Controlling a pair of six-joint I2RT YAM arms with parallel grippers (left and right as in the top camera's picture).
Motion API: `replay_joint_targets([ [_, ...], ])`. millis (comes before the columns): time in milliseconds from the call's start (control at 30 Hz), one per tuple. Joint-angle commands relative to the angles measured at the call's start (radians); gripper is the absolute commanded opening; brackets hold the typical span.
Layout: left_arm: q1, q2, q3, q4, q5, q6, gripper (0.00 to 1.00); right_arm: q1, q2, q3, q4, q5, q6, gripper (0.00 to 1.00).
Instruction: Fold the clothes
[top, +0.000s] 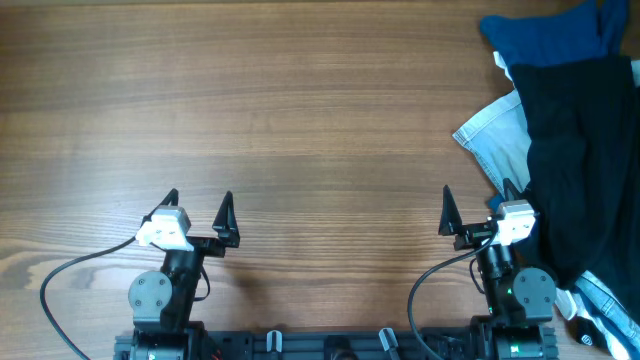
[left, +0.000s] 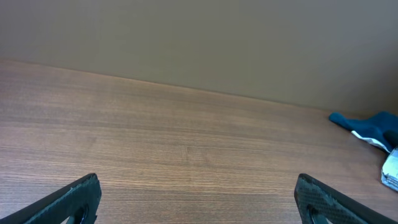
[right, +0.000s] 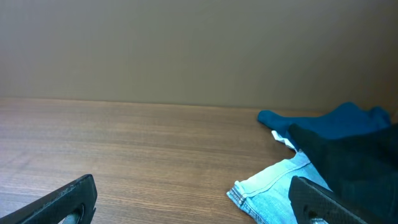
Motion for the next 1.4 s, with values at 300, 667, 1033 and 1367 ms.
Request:
replay_joint_targets([
  [300,0.007,-0.007,-0.011,0.006,0.011,-0.01,1.0,-0.004,0.0,-0.001,0.002,-0.015,0.034,1.0],
  [667,0.007,0.126,0.101,-0.001,0.012,-0.066,1.0,-0.004,0.207,0.163,-0.045,-0.061,0.144,1.0],
  [1033,0.007,0.964,0.729,-0.486,0.013,-0.056,1.0,-0.004,0.974,0.689,-0.48,-0.082,0.146,1.0],
  [1367,0.007,1.05,0.74,-0.53,0.042,-0.058,1.0,-0.039,1.256,0.701,-0.657,0.523,0.623,1.0],
])
